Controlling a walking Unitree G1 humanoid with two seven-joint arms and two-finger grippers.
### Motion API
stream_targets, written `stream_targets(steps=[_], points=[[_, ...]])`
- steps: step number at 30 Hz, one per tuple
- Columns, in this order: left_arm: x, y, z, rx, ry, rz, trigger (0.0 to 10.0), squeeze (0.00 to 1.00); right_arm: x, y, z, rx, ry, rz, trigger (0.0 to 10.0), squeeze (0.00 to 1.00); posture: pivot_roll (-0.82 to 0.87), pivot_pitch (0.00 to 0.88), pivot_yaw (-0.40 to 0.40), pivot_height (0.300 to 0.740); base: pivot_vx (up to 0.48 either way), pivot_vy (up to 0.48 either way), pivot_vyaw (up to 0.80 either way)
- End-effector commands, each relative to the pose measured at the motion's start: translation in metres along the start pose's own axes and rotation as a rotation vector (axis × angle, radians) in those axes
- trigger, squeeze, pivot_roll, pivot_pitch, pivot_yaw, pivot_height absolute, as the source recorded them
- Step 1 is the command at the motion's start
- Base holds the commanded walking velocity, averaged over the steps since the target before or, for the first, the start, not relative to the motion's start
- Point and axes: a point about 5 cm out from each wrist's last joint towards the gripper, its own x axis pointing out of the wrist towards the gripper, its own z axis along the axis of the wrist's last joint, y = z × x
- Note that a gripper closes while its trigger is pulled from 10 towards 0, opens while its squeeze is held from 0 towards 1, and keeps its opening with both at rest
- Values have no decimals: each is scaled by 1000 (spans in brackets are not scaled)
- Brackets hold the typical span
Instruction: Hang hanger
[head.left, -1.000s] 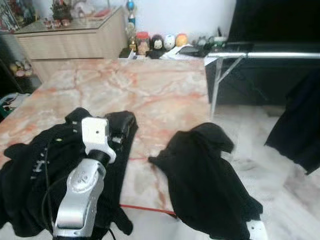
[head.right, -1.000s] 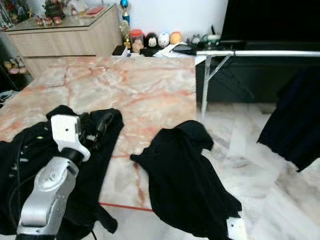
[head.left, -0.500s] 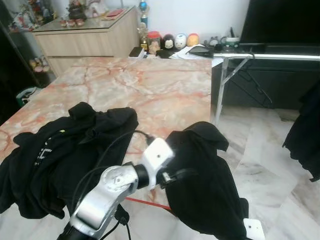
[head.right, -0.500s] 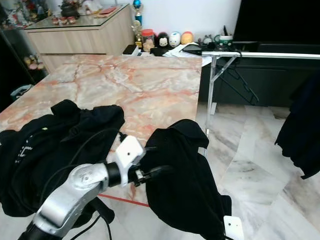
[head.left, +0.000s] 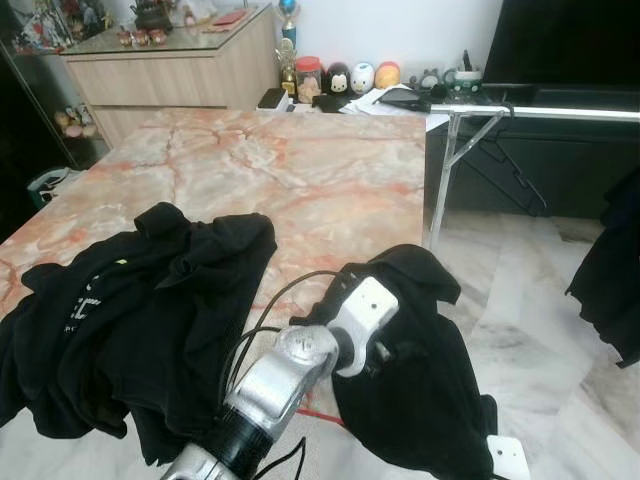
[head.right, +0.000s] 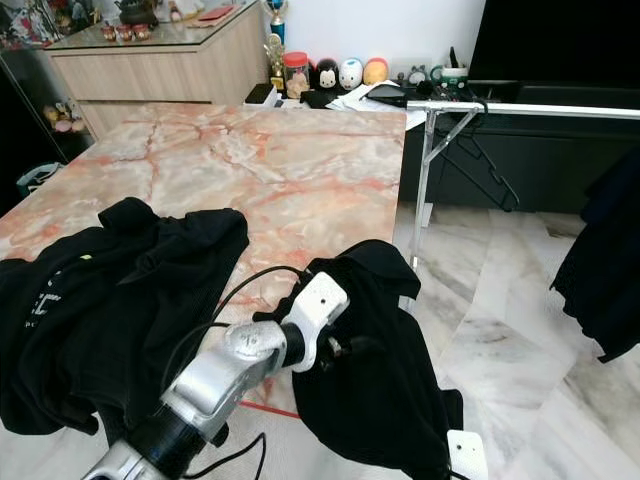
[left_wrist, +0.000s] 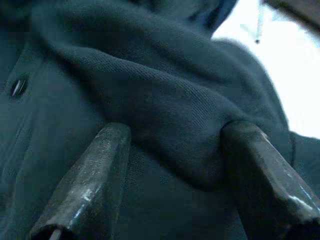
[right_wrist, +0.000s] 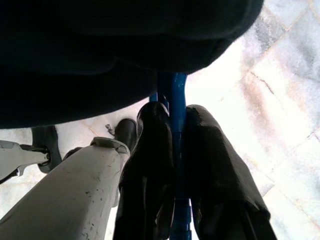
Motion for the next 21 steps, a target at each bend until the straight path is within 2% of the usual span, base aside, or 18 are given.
stream_targets(steps=[1,4,6,8,13,14,16,20,21], points=[[0,12,-14,-28,87,74,10000,0,1,2,4,-9,-13,7,10000,0,2,0,18,740,0,0,0],[3,25,-24,-55,177,174,10000,0,1,3,4,-10,-14,10,10000,0,0,0,21,740,0,0,0],[3,31,-24,-73,177,230,10000,0,1,2,4,-9,-16,9,10000,0,0,0,21,740,0,0,0],[0,49,-20,-133,153,386,10000,0,1,3,4,-6,-18,8,10000,0,-2,0,22,740,0,0,0],[-6,68,-14,-179,122,487,10000,0,1,3,4,-4,-19,7,10000,0,-8,0,22,740,0,0,0],[-12,82,-12,-208,105,559,10000,0,1,3,4,-2,-19,7,10000,0,-13,0,24,740,0,0,0],[-22,99,-10,-219,98,635,10000,0,1,3,4,3,-19,5,10000,0,-17,0,25,740,0,0,0],[-32,113,-10,-235,88,711,10000,0,1,3,4,5,-18,4,10000,0,-18,0,25,740,0,0,0],[-39,121,-11,-242,83,750,10000,0,1,3,4,6,-18,3,10000,0,-18,0,25,740,0,0,0]])
